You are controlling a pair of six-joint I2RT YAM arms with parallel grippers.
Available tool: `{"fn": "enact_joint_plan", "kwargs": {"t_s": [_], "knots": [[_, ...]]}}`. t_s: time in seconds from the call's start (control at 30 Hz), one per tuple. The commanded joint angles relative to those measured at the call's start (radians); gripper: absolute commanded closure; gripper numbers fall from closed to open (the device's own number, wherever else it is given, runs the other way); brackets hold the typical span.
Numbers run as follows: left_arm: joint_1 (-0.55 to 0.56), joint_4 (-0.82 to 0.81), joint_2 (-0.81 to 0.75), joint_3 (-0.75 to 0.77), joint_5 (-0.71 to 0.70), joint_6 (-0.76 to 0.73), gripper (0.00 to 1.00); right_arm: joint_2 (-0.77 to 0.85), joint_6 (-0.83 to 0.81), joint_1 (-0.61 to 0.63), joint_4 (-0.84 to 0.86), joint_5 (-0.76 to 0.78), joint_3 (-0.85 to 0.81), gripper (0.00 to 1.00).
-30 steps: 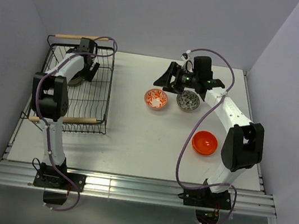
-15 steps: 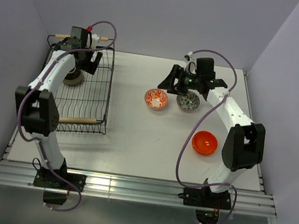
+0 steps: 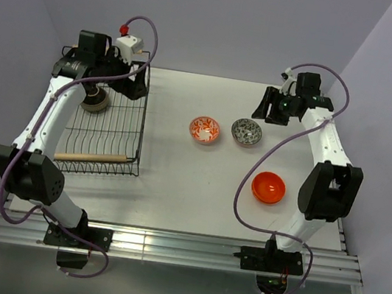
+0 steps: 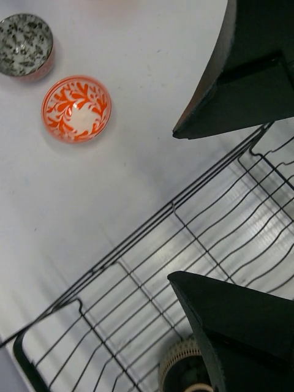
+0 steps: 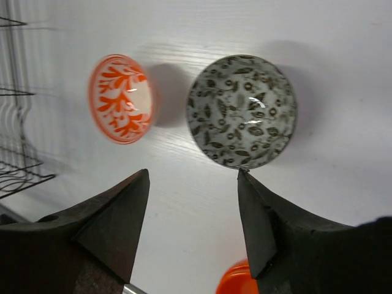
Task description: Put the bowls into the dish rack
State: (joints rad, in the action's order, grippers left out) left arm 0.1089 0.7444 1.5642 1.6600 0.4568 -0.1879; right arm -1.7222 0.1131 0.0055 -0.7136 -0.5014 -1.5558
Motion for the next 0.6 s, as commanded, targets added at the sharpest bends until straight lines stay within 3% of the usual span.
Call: {"fn": "enact_joint_plan", "kwargs": {"t_s": [0.0,0.27,0.57], "knots": [[0.024,-0.030,-0.007,-0.032,0.097,0.030,0.05,-0.069,-0.085,0.001,-0.093,0.148,-0.070,0.35],[0.058,-0.054,-0.007,-0.062,0.077,0.073,0.06,-0.256,-0.101,-0.029,-0.175,0.230,-0.190,0.39],[0.063,-0.063,-0.009,-0.089,0.030,0.102,0.08,-0.329,-0.096,-0.032,-0.149,0.276,-0.208,0.42]]}}
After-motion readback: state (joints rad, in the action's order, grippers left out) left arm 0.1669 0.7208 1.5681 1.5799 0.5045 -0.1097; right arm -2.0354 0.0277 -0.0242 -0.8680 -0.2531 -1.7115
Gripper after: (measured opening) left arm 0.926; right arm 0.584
